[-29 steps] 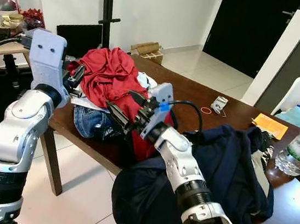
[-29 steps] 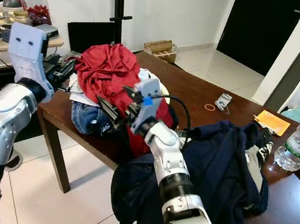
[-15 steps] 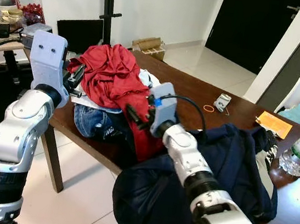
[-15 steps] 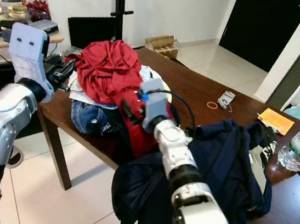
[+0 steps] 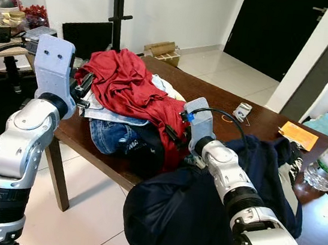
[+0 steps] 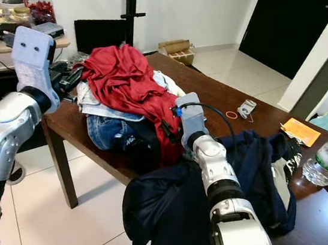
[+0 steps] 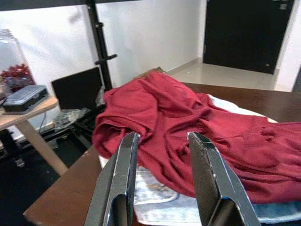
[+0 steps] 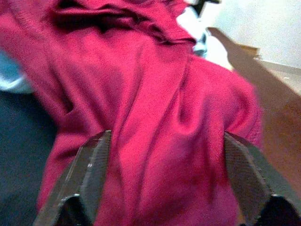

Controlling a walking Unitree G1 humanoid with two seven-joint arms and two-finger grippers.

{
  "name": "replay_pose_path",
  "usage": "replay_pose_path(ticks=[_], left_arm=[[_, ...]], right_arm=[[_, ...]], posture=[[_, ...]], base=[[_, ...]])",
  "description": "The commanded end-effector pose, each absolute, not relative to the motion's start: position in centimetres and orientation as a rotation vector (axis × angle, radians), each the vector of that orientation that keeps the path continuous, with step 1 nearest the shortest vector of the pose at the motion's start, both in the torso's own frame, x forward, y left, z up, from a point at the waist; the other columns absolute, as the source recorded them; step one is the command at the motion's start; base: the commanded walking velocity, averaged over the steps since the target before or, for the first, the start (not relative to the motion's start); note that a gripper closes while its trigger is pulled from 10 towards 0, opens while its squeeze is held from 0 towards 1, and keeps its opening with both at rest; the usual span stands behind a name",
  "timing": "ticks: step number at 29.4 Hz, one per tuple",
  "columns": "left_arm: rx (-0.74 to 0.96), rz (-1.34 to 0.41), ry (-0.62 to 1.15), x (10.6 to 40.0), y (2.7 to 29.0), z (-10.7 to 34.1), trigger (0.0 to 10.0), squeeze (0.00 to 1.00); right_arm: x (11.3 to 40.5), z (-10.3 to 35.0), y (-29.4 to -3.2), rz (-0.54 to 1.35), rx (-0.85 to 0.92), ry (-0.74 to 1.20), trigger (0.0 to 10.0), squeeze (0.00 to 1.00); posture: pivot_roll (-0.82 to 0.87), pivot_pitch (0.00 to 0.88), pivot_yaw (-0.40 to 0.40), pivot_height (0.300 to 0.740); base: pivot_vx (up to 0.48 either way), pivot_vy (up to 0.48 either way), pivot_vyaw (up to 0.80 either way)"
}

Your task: Hang hanger

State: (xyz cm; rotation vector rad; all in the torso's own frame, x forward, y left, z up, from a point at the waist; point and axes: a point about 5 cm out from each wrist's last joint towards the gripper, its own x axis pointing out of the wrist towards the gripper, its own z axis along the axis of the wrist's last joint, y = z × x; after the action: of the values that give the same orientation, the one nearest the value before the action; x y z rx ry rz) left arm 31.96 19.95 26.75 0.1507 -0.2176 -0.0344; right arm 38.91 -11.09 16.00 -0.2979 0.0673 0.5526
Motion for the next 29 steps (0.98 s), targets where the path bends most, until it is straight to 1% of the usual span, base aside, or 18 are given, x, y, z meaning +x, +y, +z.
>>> replay_pose_path(ticks=[1,8,13,18,20,21,22,24,25,26,28,29], left_arm=[[0.166,-0.051,-0.216,31.7,19.6,26.8,10.0,0.00],[0.174,-0.048,-0.216,31.5,19.8,26.7,10.0,0.00],[0.176,-0.047,-0.217,31.6,19.8,26.7,10.0,0.00],[0.179,-0.047,-0.215,31.6,19.9,26.7,10.0,0.00],[0.179,-0.047,-0.215,31.6,19.9,26.7,10.0,0.00],[0.181,-0.048,-0.214,31.7,19.9,26.7,10.0,0.00],[0.181,-0.048,-0.214,31.7,19.9,26.7,10.0,0.00],[0.184,-0.050,-0.212,31.7,19.9,26.7,10.0,0.00],[0.184,-0.050,-0.212,31.7,19.9,26.7,10.0,0.00],[0.185,-0.050,-0.212,31.7,19.9,26.6,10.0,0.00],[0.185,-0.050,-0.212,31.7,19.9,26.6,10.0,0.00],[0.184,-0.051,-0.212,31.7,19.8,26.6,10.0,0.00]], right_arm=[[38.4,14.8,-10.9,0.606,-0.285,0.121,0.0,0.00],[38.3,15.1,-9.6,0.665,-0.251,0.102,0.0,0.00],[38.5,15.4,-9.7,0.652,-0.231,0.089,0.0,0.00],[38.7,16.4,-10.0,0.666,-0.157,0.069,0.0,0.00],[38.7,16.4,-10.0,0.666,-0.157,0.069,0.0,0.00],[38.8,17.2,-10.0,0.696,-0.121,0.039,0.0,0.00],[38.8,17.2,-10.0,0.696,-0.121,0.039,0.0,0.00],[38.8,19.5,-9.9,0.772,0.014,-0.056,0.0,0.00],[38.8,19.5,-9.9,0.772,0.014,-0.056,0.0,0.00],[38.8,20.2,-9.9,0.794,0.061,-0.091,0.0,0.00],[38.8,20.2,-9.9,0.794,0.061,-0.091,0.0,0.00],[38.8,21.4,-10.0,0.801,0.138,-0.148,0.0,0.00]], posture=[[0.20,0.011,-0.064,0.740],[0.20,0.012,-0.067,0.740],[0.20,0.013,-0.067,0.740],[0.20,0.011,-0.066,0.740],[0.20,0.011,-0.066,0.740],[0.20,0.010,-0.066,0.740],[0.20,0.010,-0.066,0.740],[0.20,0.008,-0.066,0.740],[0.20,0.008,-0.066,0.740],[0.20,0.007,-0.065,0.740],[0.20,0.007,-0.065,0.740],[0.20,0.007,-0.065,0.740]], base=[[0.000,0.000,0.00],[0.000,0.000,0.00],[0.000,0.000,0.00],[0.000,0.000,0.00],[0.000,0.000,0.00],[0.000,0.000,0.00],[0.000,0.000,0.00],[0.000,0.000,0.00],[0.000,0.000,0.00],[0.000,0.000,0.00],[0.000,0.000,0.00],[0.000,0.000,0.00]])
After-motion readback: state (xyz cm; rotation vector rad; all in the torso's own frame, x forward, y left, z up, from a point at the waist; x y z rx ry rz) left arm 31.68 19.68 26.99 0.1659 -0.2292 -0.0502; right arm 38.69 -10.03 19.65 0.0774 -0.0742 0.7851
